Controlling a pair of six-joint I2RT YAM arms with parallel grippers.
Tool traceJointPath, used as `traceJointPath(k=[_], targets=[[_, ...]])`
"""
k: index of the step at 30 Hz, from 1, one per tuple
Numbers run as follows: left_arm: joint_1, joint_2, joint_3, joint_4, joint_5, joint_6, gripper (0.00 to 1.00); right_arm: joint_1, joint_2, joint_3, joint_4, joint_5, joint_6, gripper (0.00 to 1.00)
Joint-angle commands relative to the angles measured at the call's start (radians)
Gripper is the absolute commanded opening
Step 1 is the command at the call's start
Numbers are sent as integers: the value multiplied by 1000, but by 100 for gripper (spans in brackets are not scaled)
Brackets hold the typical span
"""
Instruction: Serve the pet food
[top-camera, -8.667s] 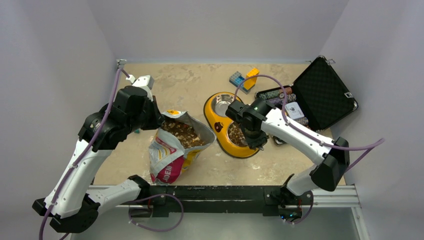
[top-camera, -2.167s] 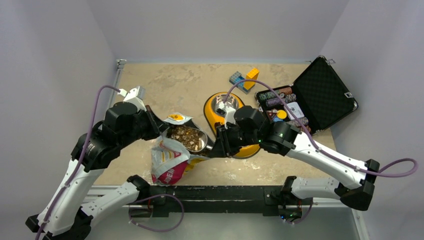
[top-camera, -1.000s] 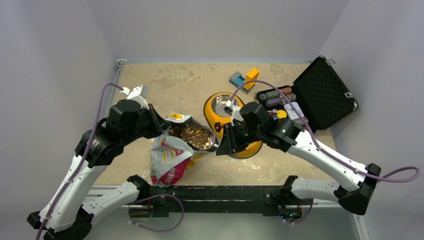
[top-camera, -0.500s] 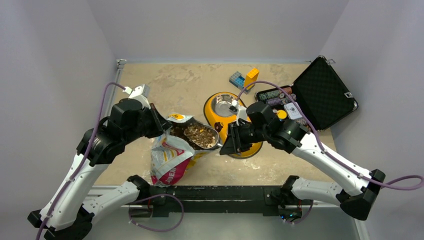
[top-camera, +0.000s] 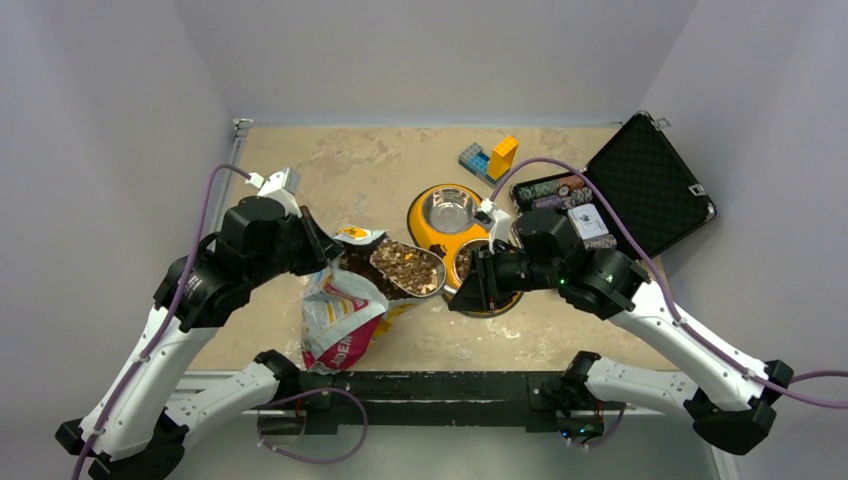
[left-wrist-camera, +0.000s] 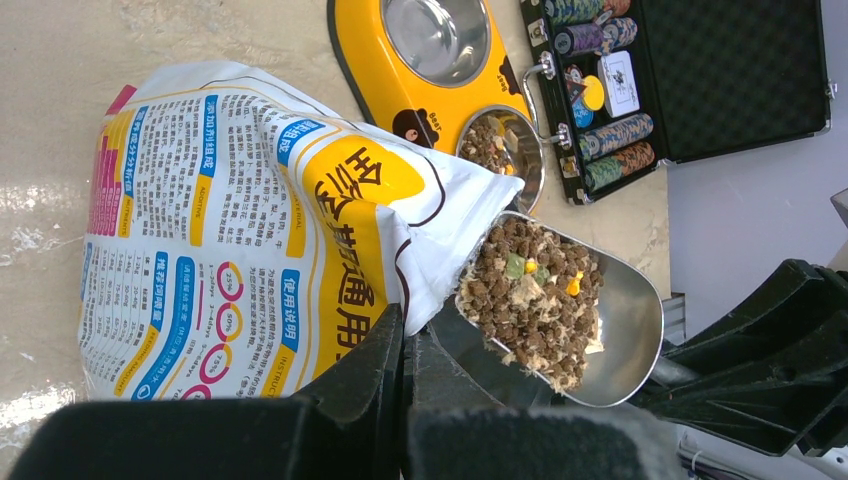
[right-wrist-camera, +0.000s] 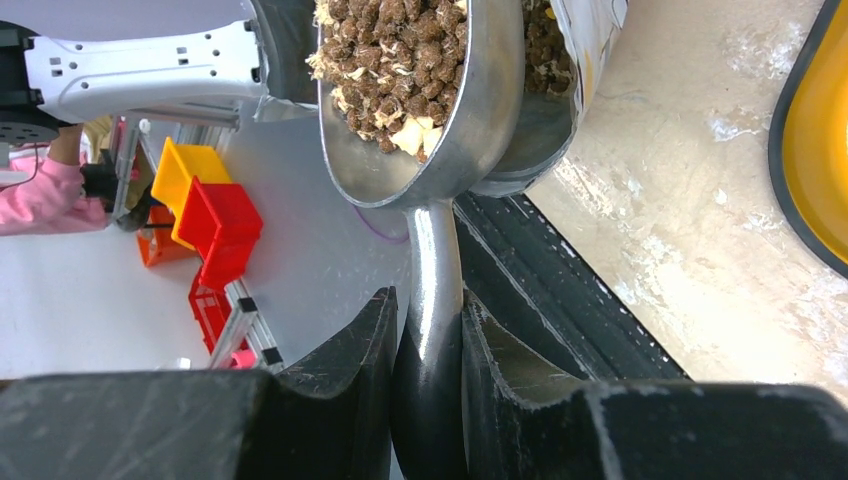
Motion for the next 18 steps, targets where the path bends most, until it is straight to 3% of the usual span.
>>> traceJointPath(k=[1, 18], targets=[[-4, -32, 40, 139, 32, -18, 0, -5, -33, 6, 53, -33, -4, 0], [-3, -49, 29, 122, -25, -18, 0, -5, -71, 17, -15, -91, -14, 0]])
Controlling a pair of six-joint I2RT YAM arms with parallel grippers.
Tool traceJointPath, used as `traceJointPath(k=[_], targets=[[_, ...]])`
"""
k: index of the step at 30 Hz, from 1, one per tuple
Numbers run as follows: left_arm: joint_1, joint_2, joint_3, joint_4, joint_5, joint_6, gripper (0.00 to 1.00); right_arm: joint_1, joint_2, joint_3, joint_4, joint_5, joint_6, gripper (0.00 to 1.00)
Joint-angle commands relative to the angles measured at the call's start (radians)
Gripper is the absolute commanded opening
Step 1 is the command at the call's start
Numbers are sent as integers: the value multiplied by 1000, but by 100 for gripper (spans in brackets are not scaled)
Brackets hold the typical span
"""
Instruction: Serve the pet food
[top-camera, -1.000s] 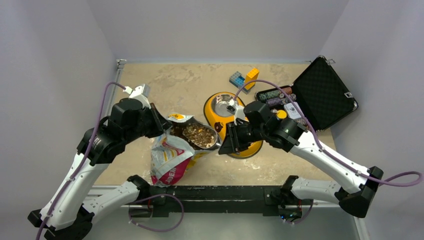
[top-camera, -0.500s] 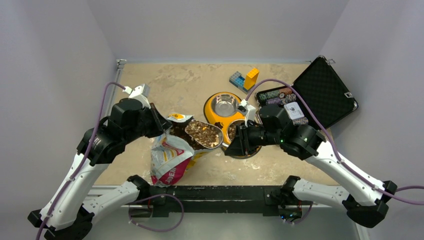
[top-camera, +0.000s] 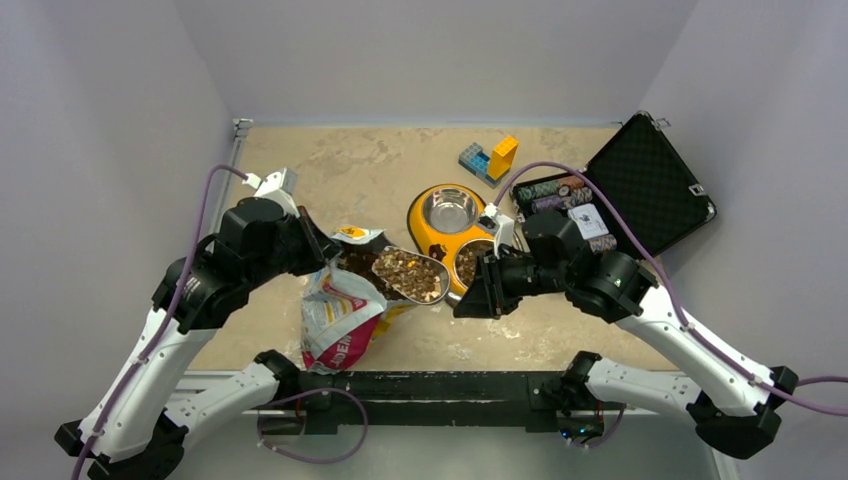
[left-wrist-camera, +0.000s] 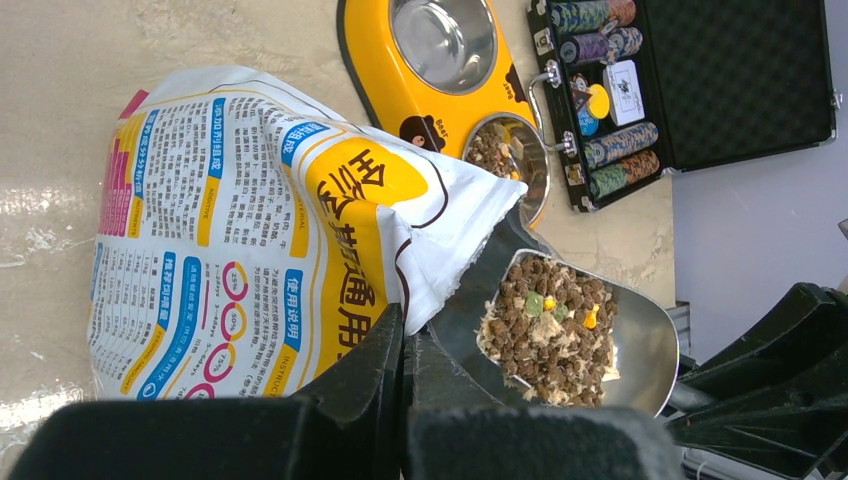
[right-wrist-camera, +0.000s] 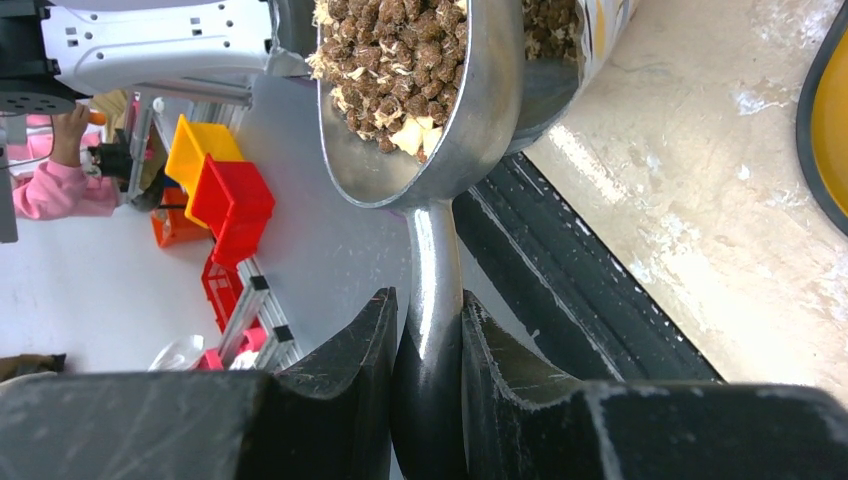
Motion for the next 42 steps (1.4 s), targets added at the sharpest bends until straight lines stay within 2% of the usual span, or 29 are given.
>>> traceJointPath(k=[1, 25, 37, 42], targets=[[-4, -46, 25, 123, -7, -17, 0, -4, -38, 23, 19, -57, -18, 0], [-4, -71, -52, 108, -89, 10, 0, -35, -26, 206, -70, -34, 61, 0], [-4, -80, -66, 56, -139, 7, 0, -271, 45, 272, -86, -97, 19, 0], [-4, -100, -41, 11, -181, 28, 0, -352, 96, 233, -32, -76, -12, 0]])
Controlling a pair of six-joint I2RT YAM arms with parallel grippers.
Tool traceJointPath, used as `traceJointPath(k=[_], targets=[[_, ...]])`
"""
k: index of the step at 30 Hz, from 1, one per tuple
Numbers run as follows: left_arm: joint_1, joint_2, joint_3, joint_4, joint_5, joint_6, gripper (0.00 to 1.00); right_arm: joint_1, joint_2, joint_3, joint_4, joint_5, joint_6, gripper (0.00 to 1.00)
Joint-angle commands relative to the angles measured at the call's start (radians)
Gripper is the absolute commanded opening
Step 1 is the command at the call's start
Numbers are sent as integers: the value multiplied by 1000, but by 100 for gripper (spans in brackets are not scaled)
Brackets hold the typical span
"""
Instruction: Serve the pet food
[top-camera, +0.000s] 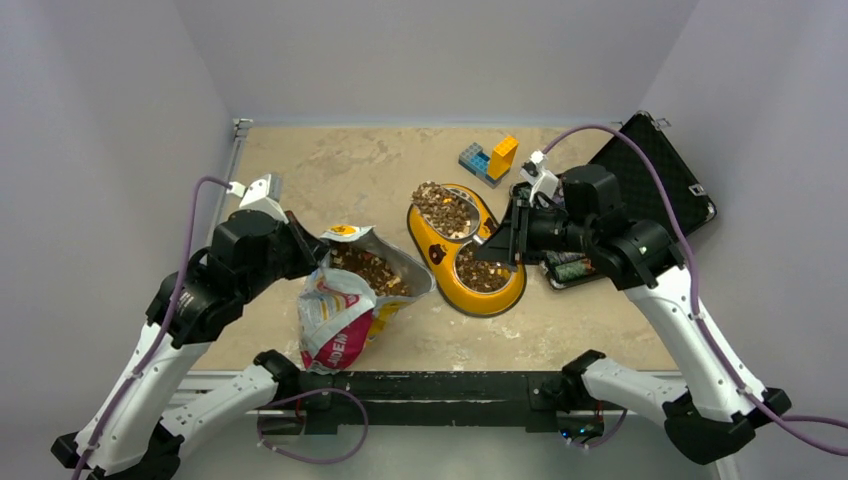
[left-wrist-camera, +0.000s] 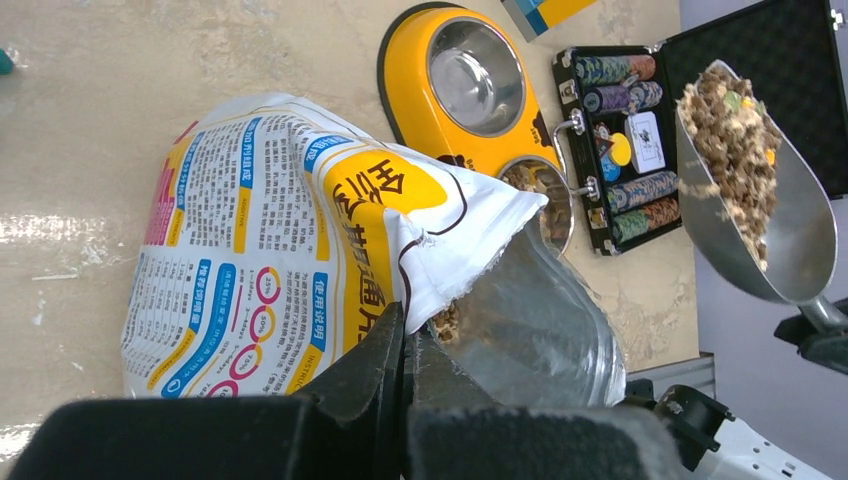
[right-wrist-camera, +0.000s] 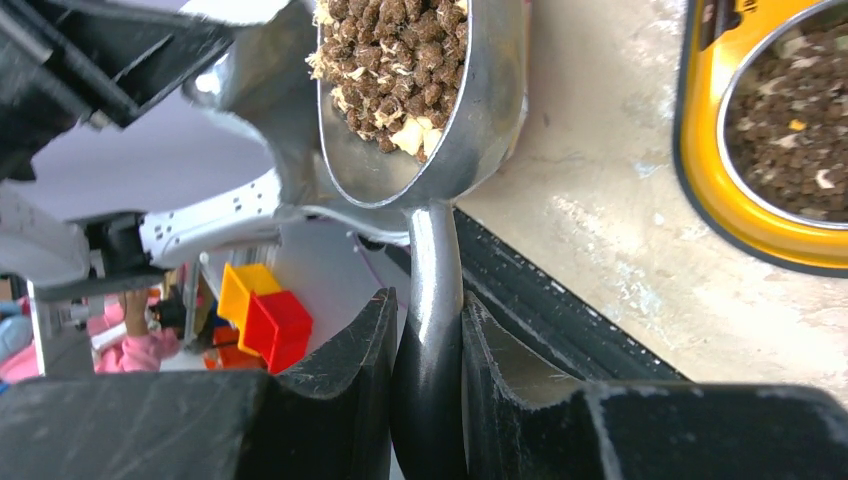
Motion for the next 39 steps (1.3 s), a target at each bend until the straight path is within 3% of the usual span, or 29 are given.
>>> traceJointPath(k=[1, 9, 17, 27, 39], targets=[[-3, -32, 30, -31, -75, 32, 0, -61, 35, -6, 120, -21, -42, 0], [-1, -50, 75, -92, -111, 63, 0, -139, 162, -102, 257, -17, -55, 0], [-2, -67, 96, -103, -107, 66, 0, -216, 313, -118, 264, 19, -147, 0], [-1, -67, 92, -78, -68, 49, 0, -223, 535, 12, 90, 129, -252, 0], [-2, -80, 68, -58, -49, 29, 0, -213, 679, 134, -48, 292, -346, 0]])
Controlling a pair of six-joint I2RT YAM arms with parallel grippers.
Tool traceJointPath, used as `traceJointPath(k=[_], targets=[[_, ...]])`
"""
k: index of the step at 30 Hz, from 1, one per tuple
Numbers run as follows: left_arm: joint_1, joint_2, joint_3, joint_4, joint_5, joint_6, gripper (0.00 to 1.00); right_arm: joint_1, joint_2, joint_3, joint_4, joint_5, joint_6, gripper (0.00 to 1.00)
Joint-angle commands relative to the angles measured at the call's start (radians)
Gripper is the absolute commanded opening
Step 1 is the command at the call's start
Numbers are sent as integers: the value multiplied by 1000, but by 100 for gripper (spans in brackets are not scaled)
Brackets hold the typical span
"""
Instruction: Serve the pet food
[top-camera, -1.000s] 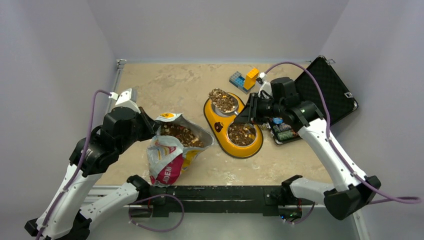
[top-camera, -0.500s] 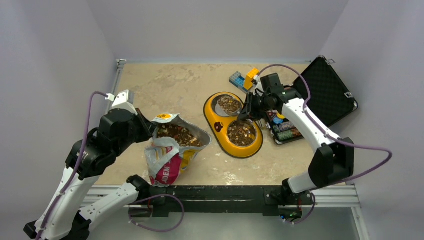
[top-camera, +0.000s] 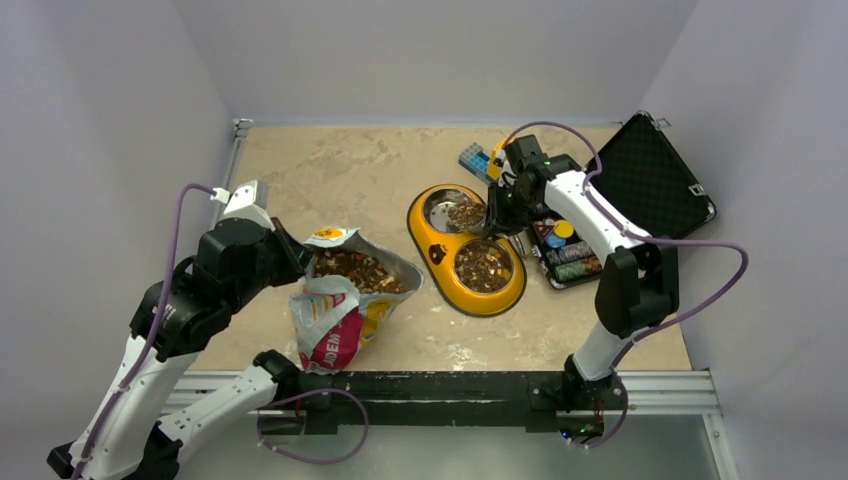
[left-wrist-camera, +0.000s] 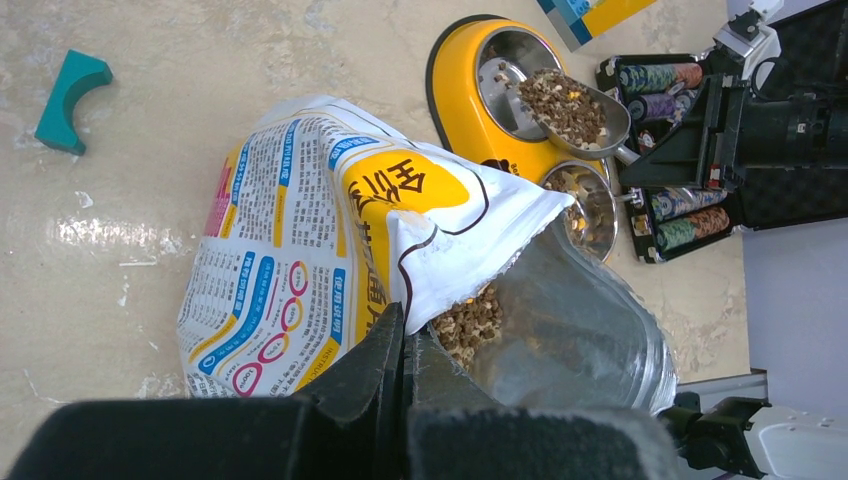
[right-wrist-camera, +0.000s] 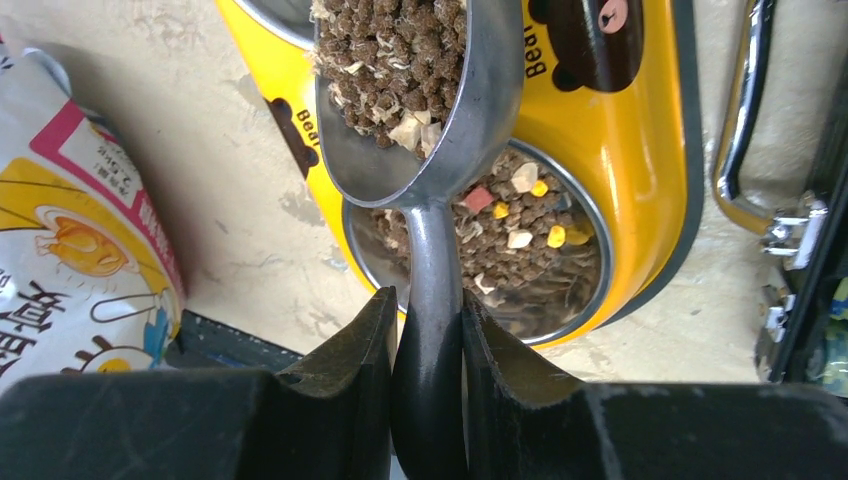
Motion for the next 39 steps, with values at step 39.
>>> traceJointPath(k=[39], targets=[[-2, -49, 23, 73, 28, -61, 0, 459, 245, 357, -362, 913, -105, 0]])
